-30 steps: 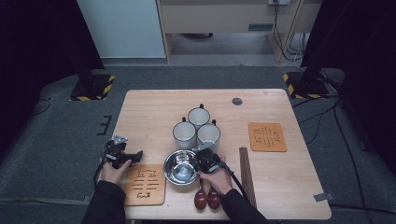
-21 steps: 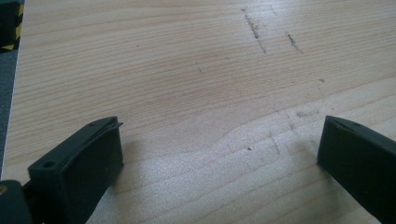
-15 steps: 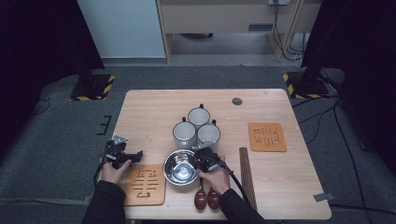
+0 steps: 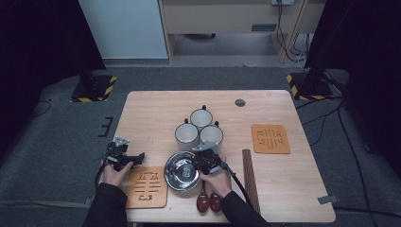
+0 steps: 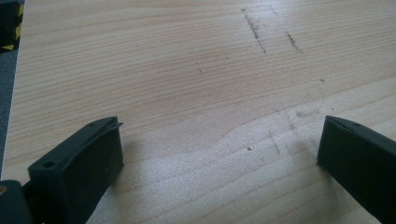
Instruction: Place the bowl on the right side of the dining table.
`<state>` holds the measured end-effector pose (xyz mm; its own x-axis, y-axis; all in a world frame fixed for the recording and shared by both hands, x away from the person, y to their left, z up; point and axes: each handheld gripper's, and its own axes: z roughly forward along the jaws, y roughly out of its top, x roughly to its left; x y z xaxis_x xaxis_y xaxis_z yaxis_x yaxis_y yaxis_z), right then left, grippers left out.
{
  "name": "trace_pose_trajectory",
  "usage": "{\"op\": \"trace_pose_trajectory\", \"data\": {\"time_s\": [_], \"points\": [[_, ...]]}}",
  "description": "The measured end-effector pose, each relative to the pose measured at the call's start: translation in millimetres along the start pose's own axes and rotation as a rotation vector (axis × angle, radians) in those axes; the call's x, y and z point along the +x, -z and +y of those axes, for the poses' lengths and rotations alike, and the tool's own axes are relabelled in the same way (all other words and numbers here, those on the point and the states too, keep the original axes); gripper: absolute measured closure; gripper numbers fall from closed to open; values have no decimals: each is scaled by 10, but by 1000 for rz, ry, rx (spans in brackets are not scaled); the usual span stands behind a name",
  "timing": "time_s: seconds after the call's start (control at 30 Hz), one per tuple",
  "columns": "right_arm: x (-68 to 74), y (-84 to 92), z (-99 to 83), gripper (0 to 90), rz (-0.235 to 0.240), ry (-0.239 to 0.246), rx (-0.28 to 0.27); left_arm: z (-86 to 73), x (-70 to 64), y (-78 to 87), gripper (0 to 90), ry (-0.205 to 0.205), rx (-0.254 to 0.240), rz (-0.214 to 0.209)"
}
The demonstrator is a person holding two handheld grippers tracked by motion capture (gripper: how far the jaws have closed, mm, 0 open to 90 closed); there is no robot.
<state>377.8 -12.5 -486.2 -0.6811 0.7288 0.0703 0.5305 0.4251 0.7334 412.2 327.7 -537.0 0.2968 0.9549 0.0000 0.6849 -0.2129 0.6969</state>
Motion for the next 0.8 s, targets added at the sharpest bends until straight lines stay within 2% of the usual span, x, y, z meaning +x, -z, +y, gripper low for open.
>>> {"op": "trace_pose_trajectory", "data": {"time_s": [0.07,0.13,0.17,0.53,0.8], "points": [[24,46,34,829,11,-3,-25,0,0,0,0,0,0,0],[29,61,46,833,19,-6,-27,0,0,0,0,0,0,0],[48,83,65,834,15,7,-32,0,0,0,0,0,0,0],[62,118,80,835,10,27,-32,0,0,0,0,0,0,0],[59,275,143,835,19,29,-74,0,0,0,0,0,0,0]]}}
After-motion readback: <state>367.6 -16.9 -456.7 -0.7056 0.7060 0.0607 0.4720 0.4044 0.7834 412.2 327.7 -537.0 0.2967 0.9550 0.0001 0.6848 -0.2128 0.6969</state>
